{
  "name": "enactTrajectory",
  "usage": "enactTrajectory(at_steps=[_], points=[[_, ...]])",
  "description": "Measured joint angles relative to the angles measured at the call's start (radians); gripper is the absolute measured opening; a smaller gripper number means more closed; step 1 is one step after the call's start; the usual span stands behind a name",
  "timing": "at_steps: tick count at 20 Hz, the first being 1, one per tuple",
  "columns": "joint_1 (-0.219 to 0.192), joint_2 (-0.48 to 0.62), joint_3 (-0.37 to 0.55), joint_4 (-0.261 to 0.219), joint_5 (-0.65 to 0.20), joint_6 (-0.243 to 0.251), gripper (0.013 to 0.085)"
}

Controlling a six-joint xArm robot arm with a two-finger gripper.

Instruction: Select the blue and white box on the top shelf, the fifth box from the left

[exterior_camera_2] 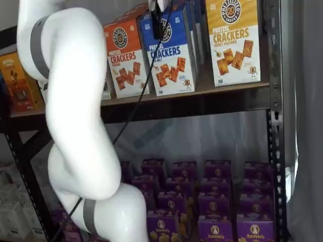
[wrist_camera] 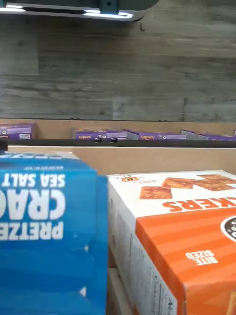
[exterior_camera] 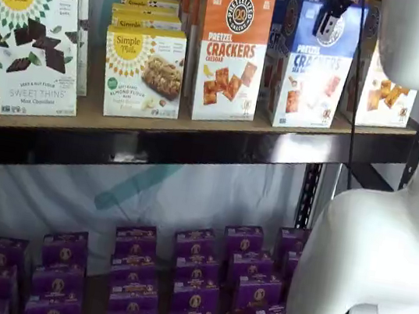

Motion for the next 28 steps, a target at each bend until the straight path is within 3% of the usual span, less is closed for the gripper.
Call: enactTrajectory(at_steps=[1,7,11,16,24,28], points=[[0.0,-0.002,0.003,0.001,-0.002,0.0,0.065],[-0.001,-0.007,0.01,0.007,-0.006,0.001,0.065],[-0.002,-0.009,0.013,0.011,-0.004,0.001,0.053],[-0.005,-0.009,0.008,0.013,0.015,0.0,0.053],[-0.036,-0.028,-0.017,0.034,0.12,-0.01,0.053],[-0.047,-0.081,0.019,0.027,0.155,-0.02,0.053]])
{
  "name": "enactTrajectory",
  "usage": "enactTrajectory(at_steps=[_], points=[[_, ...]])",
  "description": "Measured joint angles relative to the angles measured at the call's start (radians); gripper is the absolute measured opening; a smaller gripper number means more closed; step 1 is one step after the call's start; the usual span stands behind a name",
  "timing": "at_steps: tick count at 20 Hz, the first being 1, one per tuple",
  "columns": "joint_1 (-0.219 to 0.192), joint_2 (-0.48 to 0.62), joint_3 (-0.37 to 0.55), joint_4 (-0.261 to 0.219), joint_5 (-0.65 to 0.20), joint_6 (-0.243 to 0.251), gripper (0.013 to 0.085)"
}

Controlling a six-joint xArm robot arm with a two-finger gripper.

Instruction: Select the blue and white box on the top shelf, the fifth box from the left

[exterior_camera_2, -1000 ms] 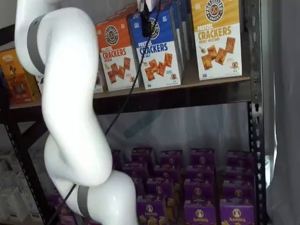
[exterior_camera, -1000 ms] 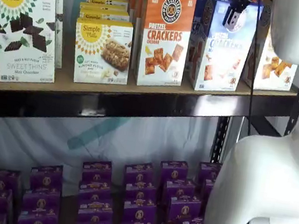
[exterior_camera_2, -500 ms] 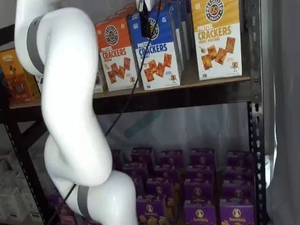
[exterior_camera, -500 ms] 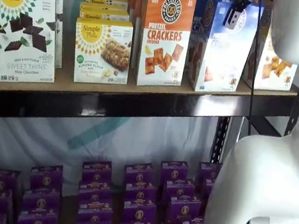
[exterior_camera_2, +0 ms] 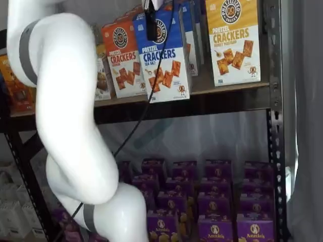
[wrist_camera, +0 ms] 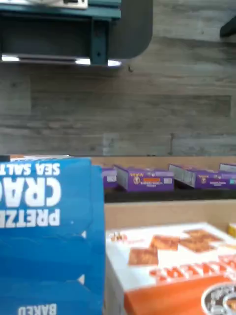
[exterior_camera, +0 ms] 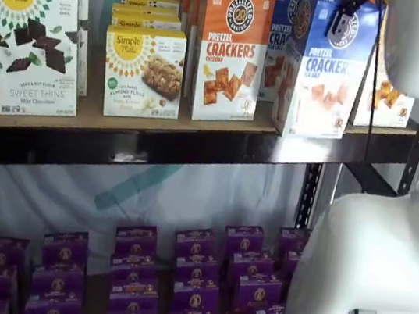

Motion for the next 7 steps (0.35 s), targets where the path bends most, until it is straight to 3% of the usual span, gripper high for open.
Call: enactTrajectory(at_steps=[7], points=[[-0.009,-0.136,0.136,-0.034,0.006,-0.022,0.053]])
